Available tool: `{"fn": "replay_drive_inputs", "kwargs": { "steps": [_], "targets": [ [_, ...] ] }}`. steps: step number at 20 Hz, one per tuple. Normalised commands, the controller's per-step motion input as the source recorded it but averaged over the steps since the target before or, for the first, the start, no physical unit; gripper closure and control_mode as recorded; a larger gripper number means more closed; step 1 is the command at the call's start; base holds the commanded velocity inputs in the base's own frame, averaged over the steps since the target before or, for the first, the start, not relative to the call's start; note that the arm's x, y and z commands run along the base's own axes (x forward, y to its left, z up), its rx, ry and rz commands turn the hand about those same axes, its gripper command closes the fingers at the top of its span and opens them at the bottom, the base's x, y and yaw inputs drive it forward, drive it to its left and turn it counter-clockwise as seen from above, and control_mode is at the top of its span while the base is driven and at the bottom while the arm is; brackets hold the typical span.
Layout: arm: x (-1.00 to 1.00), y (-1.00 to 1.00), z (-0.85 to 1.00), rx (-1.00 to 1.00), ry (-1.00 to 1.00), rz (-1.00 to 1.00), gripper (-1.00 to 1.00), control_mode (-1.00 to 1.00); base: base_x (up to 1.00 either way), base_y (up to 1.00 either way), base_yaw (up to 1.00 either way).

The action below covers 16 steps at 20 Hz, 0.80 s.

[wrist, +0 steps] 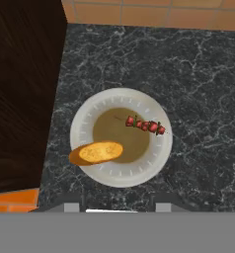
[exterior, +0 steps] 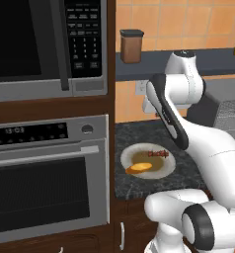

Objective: Pick up the kebab skewer and baguette bread, and place them inside the toaster oven. Close the toaster oven door and start by setting the timer.

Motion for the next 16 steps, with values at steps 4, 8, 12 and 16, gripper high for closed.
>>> {"fn": "replay_drive_inputs", "kwargs": {
  "steps": [4,8,12,16],
  "targets": [
    [0.00,0.00,0.00,0.00,0.00,0.00,-1.00,1.00,0.00,0.00,0.00],
    [0.00,0.00,0.00,0.00,0.00,0.00,-1.00,1.00,-0.39,-0.10,0.00],
    [0.00,0.00,0.00,0.00,0.00,0.00,-1.00,1.00,-0.92,-0.79,0.00],
    [0.00,0.00,0.00,0.00,0.00,0.00,-1.00,1.00,-0.15,-0.89,-0.04]
  ]
}}
